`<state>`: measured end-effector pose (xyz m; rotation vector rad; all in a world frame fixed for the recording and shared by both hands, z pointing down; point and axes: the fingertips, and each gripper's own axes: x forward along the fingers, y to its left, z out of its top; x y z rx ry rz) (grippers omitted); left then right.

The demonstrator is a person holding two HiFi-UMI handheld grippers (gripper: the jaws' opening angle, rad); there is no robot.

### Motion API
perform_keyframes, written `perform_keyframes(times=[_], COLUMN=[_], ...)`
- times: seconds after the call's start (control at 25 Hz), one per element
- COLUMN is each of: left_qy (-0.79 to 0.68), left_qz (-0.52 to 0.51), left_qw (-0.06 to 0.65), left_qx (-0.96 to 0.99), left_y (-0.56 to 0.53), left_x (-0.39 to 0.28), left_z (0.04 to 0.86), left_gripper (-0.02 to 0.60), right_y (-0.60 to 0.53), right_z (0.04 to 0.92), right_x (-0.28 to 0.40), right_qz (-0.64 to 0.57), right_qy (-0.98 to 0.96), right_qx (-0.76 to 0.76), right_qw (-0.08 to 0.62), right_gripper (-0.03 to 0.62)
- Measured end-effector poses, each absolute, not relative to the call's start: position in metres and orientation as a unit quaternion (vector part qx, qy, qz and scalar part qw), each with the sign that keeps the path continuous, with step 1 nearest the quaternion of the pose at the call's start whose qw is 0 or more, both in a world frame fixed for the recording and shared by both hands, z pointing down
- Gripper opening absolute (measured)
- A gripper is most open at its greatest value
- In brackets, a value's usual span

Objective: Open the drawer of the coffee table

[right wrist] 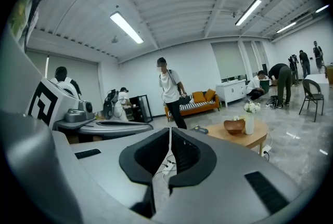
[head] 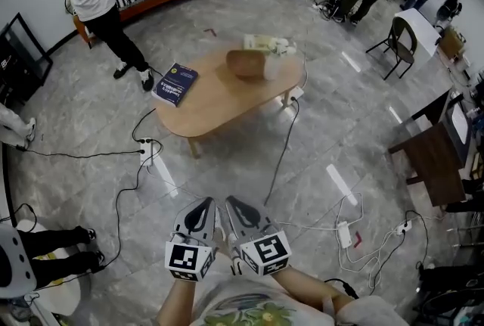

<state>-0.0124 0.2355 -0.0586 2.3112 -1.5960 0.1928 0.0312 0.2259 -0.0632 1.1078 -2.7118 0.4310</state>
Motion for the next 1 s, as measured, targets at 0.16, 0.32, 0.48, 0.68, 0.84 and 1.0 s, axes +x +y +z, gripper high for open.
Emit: perform_keyframes(times=[0.16, 0.32, 0.48, 0.68, 0.84, 1.0], left_qy=[-0.554, -0.521, -0.502, -0.495, -0.487, -0.483], left_qz=[0.069, 0.082, 0.09, 0.097, 0.104, 0.111], left_qw=[0.18, 0.171, 0.162, 0.173, 0.184, 0.192], left_qx=[0.81, 0.833, 0.845, 0.846, 0.847, 0.847], left_y=[0.212, 0.18, 0.14, 0.111, 0.094, 0.08], left_x=[-0.04, -0.051, -0.061, -0.077, -0.091, -0.098], left_z=[-0.046, -0.044, -0.04, -0.022, -0.008, 0.005], left_gripper=[0.008, 0.008, 0.008, 0.008, 0.008, 0.008], right_y=[0.204, 0.172, 0.135, 0.102, 0.083, 0.069], right_z=[-0.048, -0.045, -0.041, -0.028, -0.017, -0.009], right_x=[0.018, 0.004, -0.006, -0.012, -0.018, -0.02], right_qz=[0.16, 0.162, 0.16, 0.167, 0.174, 0.178], right_qy=[-0.905, -0.9, -0.894, -0.884, -0.877, -0.872], right_qx=[0.381, 0.391, 0.402, 0.42, 0.43, 0.438], right_qw=[0.1, 0.106, 0.113, 0.118, 0.123, 0.127], right_gripper=[0.021, 0.021, 0.021, 0.021, 0.021, 0.021])
